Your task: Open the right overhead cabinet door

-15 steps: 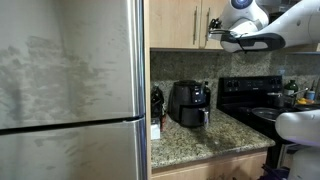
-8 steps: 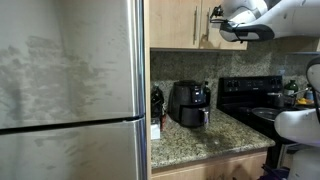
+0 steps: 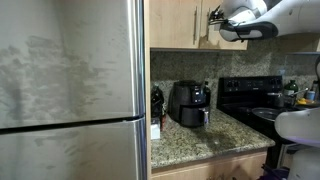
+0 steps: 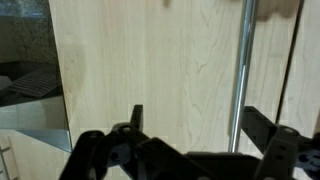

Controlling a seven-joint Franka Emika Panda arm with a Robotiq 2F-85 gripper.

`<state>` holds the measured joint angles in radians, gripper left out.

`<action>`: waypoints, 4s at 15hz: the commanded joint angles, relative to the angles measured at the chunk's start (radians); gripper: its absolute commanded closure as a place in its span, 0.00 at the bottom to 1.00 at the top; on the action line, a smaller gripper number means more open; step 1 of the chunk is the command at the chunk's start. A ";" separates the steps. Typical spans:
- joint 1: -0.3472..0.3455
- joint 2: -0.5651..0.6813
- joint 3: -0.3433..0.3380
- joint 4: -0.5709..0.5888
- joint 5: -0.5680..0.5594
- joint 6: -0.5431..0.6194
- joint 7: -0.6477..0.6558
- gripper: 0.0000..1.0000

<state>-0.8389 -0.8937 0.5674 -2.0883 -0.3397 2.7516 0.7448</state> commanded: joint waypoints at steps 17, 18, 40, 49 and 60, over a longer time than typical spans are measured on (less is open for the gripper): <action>0.072 0.317 0.068 0.290 -0.056 -0.205 -0.047 0.00; 0.057 0.331 0.083 0.307 -0.080 -0.215 -0.013 0.00; 0.203 0.512 0.077 0.377 -0.730 -0.554 0.477 0.96; 0.655 0.335 -0.311 0.165 -0.759 -0.537 0.511 0.96; 0.816 0.210 -0.363 0.087 -0.724 -0.477 0.437 0.85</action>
<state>-0.0240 -0.6882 0.2030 -2.0074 -1.0649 2.2789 1.1836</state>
